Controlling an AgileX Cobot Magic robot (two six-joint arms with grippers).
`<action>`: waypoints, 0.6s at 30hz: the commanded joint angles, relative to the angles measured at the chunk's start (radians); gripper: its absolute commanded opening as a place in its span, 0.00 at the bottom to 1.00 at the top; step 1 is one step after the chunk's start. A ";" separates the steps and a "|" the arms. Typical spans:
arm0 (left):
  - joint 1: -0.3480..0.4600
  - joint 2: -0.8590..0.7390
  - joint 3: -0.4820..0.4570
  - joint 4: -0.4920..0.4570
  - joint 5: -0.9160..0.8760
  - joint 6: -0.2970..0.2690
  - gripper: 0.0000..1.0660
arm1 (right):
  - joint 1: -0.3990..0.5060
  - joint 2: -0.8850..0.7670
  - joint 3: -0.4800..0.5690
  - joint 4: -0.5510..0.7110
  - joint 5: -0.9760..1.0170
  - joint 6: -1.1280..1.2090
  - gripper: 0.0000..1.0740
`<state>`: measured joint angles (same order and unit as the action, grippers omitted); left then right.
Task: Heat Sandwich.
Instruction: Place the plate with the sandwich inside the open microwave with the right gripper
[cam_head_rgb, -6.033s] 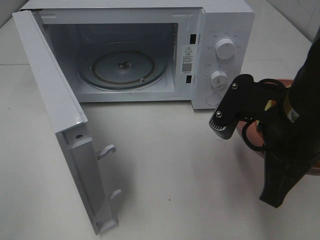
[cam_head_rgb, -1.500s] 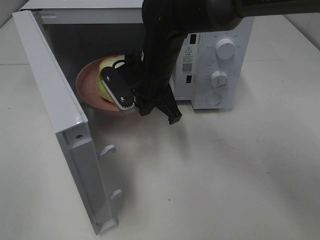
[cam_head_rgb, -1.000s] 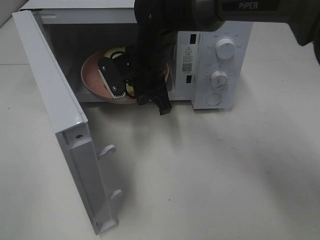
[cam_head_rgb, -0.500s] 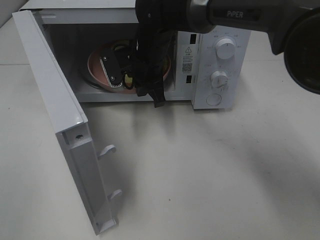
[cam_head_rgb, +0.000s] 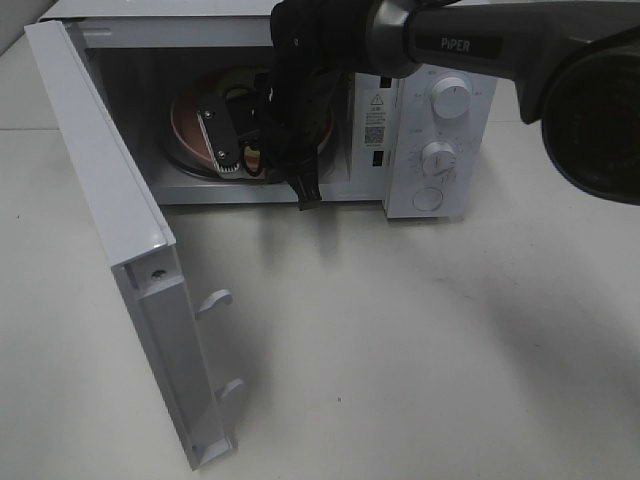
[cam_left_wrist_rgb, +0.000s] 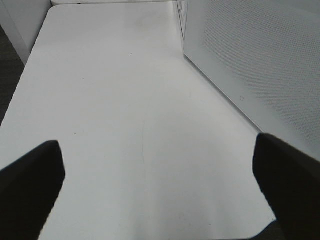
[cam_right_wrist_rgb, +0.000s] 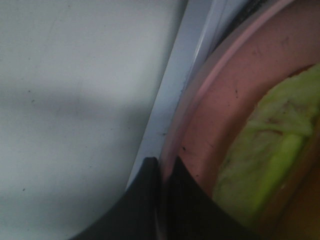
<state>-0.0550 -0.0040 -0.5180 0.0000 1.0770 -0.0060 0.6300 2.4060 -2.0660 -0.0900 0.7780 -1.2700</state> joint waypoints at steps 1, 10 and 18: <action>0.002 -0.017 0.001 0.000 -0.005 -0.004 0.92 | -0.002 0.008 -0.021 -0.011 -0.038 0.002 0.02; 0.002 -0.017 0.001 0.000 -0.005 -0.004 0.92 | -0.002 0.008 -0.021 -0.016 -0.050 0.010 0.17; 0.002 -0.017 0.001 0.000 -0.005 -0.004 0.92 | -0.002 0.008 -0.019 -0.041 -0.057 0.127 0.61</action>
<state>-0.0550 -0.0040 -0.5180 0.0000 1.0770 -0.0060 0.6300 2.4140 -2.0800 -0.1140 0.7260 -1.1870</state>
